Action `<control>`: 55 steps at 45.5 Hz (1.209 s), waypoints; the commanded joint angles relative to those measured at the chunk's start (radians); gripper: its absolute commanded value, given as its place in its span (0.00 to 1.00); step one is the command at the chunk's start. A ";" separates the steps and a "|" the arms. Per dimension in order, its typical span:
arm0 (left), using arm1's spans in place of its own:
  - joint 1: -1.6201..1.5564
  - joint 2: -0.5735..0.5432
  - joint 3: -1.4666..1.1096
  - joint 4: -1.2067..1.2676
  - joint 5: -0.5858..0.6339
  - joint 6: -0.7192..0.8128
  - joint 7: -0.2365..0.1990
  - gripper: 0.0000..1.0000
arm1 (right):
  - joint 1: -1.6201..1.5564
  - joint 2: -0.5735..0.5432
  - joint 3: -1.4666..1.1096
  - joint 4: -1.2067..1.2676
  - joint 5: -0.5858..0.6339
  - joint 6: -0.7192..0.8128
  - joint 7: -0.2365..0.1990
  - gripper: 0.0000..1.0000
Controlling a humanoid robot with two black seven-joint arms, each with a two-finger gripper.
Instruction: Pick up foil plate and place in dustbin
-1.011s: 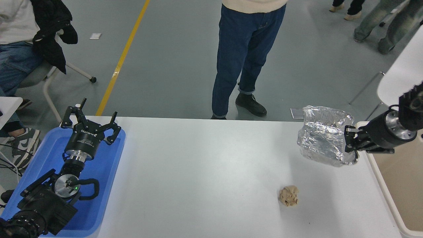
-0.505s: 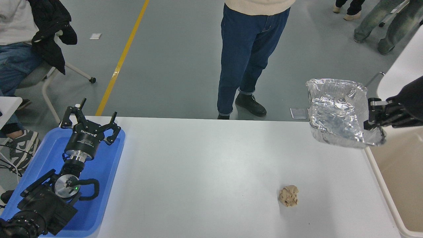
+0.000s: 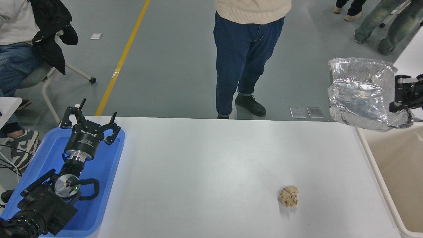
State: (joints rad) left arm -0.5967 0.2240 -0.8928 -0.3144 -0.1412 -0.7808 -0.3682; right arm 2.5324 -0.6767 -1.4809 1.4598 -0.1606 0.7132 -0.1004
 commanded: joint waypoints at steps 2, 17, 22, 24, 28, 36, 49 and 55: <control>0.000 0.000 0.000 0.000 0.000 0.000 0.000 1.00 | 0.034 0.045 -0.136 -0.012 0.039 -0.006 0.002 0.00; 0.000 0.002 0.000 0.000 0.000 0.000 -0.001 1.00 | -0.083 -0.012 -0.346 -0.171 0.156 -0.067 0.005 0.00; 0.000 0.002 0.000 0.000 0.000 0.000 0.000 1.00 | -0.155 -0.075 -0.368 -0.231 0.164 -0.109 0.005 0.00; 0.000 0.002 0.000 0.000 0.000 0.000 -0.001 1.00 | -0.187 -0.096 -0.369 -0.259 0.164 -0.119 0.005 0.00; 0.000 0.002 0.000 0.000 0.000 0.000 -0.001 1.00 | -0.263 -0.153 -0.354 -0.329 0.164 -0.126 0.005 0.00; 0.000 0.002 0.000 0.000 -0.001 0.000 -0.001 1.00 | -0.504 -0.242 -0.219 -0.512 0.164 -0.126 0.004 0.00; 0.000 0.002 0.000 0.000 -0.001 0.002 -0.001 1.00 | -1.044 -0.285 0.198 -0.809 0.159 -0.126 -0.007 0.00; 0.000 0.002 0.000 0.000 -0.001 0.002 -0.001 1.00 | -1.297 -0.264 0.399 -0.975 0.158 -0.127 -0.007 0.00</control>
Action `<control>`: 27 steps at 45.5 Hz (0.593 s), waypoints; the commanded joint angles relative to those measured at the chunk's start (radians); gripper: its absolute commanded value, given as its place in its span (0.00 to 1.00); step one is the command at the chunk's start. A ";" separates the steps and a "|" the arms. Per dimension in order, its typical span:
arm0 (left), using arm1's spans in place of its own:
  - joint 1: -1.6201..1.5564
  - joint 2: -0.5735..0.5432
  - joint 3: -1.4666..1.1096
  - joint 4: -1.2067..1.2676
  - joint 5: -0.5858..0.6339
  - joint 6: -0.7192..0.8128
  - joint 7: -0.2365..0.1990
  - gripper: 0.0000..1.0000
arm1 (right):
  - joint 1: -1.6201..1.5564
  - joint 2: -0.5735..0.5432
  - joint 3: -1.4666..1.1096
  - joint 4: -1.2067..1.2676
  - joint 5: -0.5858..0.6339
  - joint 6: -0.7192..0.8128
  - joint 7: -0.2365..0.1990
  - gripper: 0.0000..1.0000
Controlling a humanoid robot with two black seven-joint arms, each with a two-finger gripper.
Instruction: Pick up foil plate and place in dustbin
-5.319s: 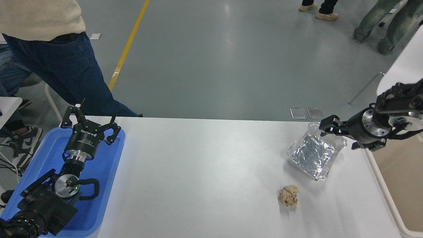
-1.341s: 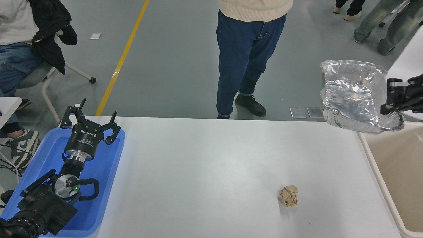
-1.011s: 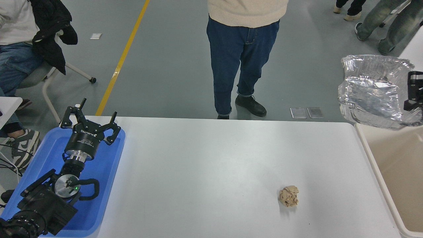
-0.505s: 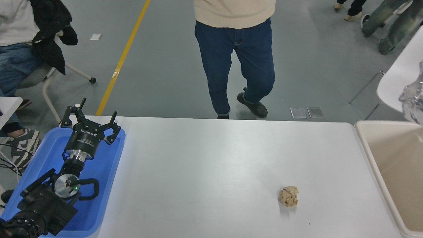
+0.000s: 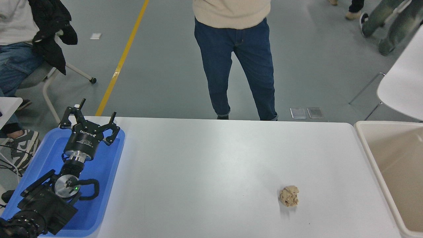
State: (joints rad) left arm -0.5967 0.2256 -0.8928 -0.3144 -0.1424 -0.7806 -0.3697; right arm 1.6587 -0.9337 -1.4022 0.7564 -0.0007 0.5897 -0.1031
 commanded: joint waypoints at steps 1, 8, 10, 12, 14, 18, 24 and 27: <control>0.000 0.000 0.000 0.000 0.000 0.001 0.000 1.00 | -0.463 0.006 0.356 -0.298 -0.007 -0.004 -0.006 0.00; 0.000 0.000 0.000 0.000 0.000 0.000 0.000 1.00 | -0.739 0.124 0.543 -0.535 -0.012 -0.019 -0.014 0.00; 0.000 0.000 0.000 0.000 0.000 0.000 0.000 1.00 | -0.808 0.162 0.586 -0.603 -0.015 -0.031 -0.017 0.00; 0.000 0.000 0.000 0.000 0.000 0.000 0.000 1.00 | -0.867 0.200 0.629 -0.656 -0.015 -0.047 -0.017 0.00; 0.000 0.000 0.000 0.000 0.000 0.001 0.000 1.00 | -0.914 0.225 0.666 -0.692 -0.015 -0.068 -0.017 0.00; 0.000 0.000 0.000 0.000 0.000 0.000 0.000 1.00 | -0.965 0.248 0.713 -0.706 -0.018 -0.142 -0.017 0.00; 0.000 0.000 0.000 0.000 0.000 0.000 0.000 1.00 | -1.017 0.289 0.723 -0.706 -0.021 -0.338 -0.014 0.00; 0.000 0.000 0.000 0.000 0.000 0.000 0.000 1.00 | -1.051 0.312 0.724 -0.706 -0.021 -0.442 -0.012 0.00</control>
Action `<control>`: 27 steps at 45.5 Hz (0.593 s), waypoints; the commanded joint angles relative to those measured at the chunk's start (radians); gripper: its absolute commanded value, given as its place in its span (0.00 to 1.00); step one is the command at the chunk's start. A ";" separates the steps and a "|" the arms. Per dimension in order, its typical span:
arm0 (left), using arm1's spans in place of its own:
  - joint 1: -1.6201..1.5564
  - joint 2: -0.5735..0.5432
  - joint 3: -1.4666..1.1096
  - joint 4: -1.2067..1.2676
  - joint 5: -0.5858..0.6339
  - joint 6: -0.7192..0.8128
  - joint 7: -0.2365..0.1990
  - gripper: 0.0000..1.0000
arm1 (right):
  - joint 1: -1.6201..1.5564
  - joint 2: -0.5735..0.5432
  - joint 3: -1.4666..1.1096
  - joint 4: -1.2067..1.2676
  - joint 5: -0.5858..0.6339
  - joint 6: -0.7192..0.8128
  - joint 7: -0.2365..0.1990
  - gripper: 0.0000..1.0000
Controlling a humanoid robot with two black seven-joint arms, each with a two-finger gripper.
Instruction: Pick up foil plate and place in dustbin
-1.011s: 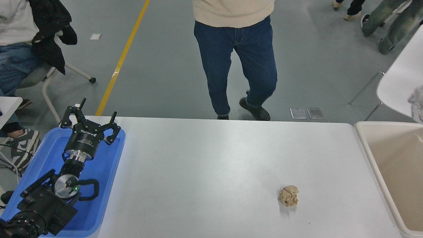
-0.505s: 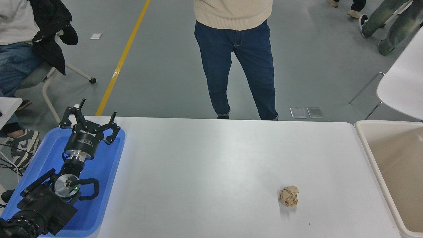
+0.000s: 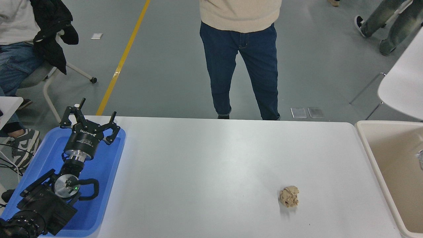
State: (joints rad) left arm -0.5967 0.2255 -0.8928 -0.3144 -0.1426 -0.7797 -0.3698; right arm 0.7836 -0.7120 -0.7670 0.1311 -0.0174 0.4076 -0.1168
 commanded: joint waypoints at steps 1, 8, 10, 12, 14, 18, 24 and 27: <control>0.000 0.000 0.000 0.000 0.000 0.000 0.000 1.00 | -0.187 0.097 0.088 -0.080 -0.004 -0.289 0.002 0.00; 0.000 0.000 0.000 0.000 0.000 0.000 0.000 1.00 | -0.210 0.120 0.089 -0.079 -0.003 -0.380 0.006 0.00; 0.000 0.000 0.000 0.000 0.000 -0.001 0.000 1.00 | -0.210 0.128 0.089 -0.079 -0.003 -0.385 0.006 0.00; 0.000 0.000 0.000 0.000 0.000 -0.001 0.000 1.00 | -0.213 0.138 0.089 -0.080 -0.003 -0.391 0.006 0.00; 0.000 0.000 0.000 0.000 0.000 0.000 0.000 1.00 | -0.214 0.152 0.089 -0.084 -0.003 -0.394 0.006 0.00; 0.000 0.000 0.000 0.000 0.000 0.000 0.000 1.00 | -0.216 0.163 0.087 -0.085 -0.003 -0.417 0.006 0.00; 0.000 0.000 0.000 0.000 0.000 -0.001 0.000 1.00 | -0.218 0.198 0.086 -0.090 -0.003 -0.559 0.006 0.47; 0.000 0.000 0.000 0.000 0.000 -0.001 0.000 1.00 | -0.218 0.204 0.091 -0.090 -0.001 -0.637 0.006 0.68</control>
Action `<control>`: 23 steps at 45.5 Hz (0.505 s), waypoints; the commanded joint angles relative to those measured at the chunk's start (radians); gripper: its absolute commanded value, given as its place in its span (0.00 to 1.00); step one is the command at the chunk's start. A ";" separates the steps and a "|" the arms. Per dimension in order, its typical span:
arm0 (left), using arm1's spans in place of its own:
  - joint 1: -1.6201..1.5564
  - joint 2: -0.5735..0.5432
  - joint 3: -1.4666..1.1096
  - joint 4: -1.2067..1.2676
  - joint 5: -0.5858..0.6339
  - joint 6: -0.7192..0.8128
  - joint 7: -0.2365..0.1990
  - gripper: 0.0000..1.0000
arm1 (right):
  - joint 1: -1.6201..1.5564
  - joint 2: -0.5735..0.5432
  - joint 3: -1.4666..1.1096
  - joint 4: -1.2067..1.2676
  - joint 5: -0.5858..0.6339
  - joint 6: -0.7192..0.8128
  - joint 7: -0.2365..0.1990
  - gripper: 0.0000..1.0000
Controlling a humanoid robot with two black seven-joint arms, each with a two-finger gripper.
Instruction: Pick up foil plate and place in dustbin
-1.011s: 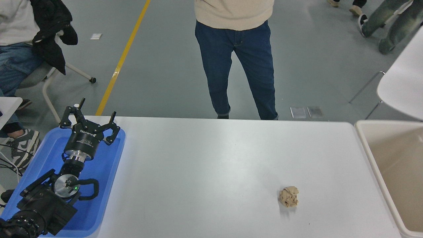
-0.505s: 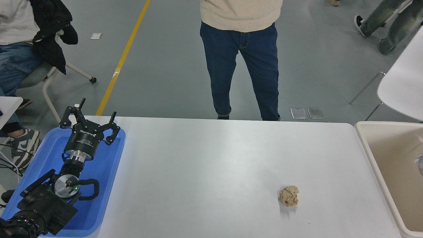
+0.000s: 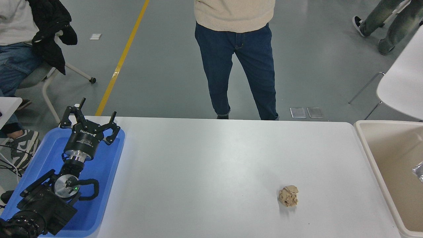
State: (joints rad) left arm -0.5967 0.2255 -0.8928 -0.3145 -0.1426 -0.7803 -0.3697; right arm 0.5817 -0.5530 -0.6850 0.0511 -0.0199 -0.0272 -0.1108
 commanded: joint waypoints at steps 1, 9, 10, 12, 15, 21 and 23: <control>0.000 0.000 0.000 0.000 0.000 0.001 0.000 1.00 | -0.016 0.048 0.010 -0.008 0.001 -0.221 0.000 0.72; 0.000 0.000 0.000 0.000 0.000 0.000 0.000 1.00 | -0.003 0.073 0.013 -0.005 0.000 -0.246 0.000 0.90; 0.000 0.000 0.000 0.000 0.000 0.000 0.000 1.00 | -0.003 0.073 0.013 -0.005 0.000 -0.244 0.002 0.91; 0.000 0.000 0.000 0.000 0.000 0.000 0.000 1.00 | -0.005 0.074 0.012 -0.010 0.000 -0.246 0.002 0.93; 0.000 0.000 0.000 0.000 0.000 0.001 0.000 1.00 | -0.005 0.088 0.012 -0.011 0.000 -0.247 0.002 0.95; 0.000 0.000 0.000 0.000 0.000 0.001 0.000 1.00 | -0.003 0.103 0.010 -0.013 0.000 -0.247 0.002 1.00; 0.000 0.000 0.000 0.000 0.000 0.001 0.000 1.00 | 0.004 0.102 0.012 -0.013 0.000 -0.247 0.002 1.00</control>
State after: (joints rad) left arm -0.5967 0.2255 -0.8928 -0.3145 -0.1427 -0.7803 -0.3697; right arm 0.5770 -0.4730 -0.6747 0.0416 -0.0197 -0.2494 -0.1094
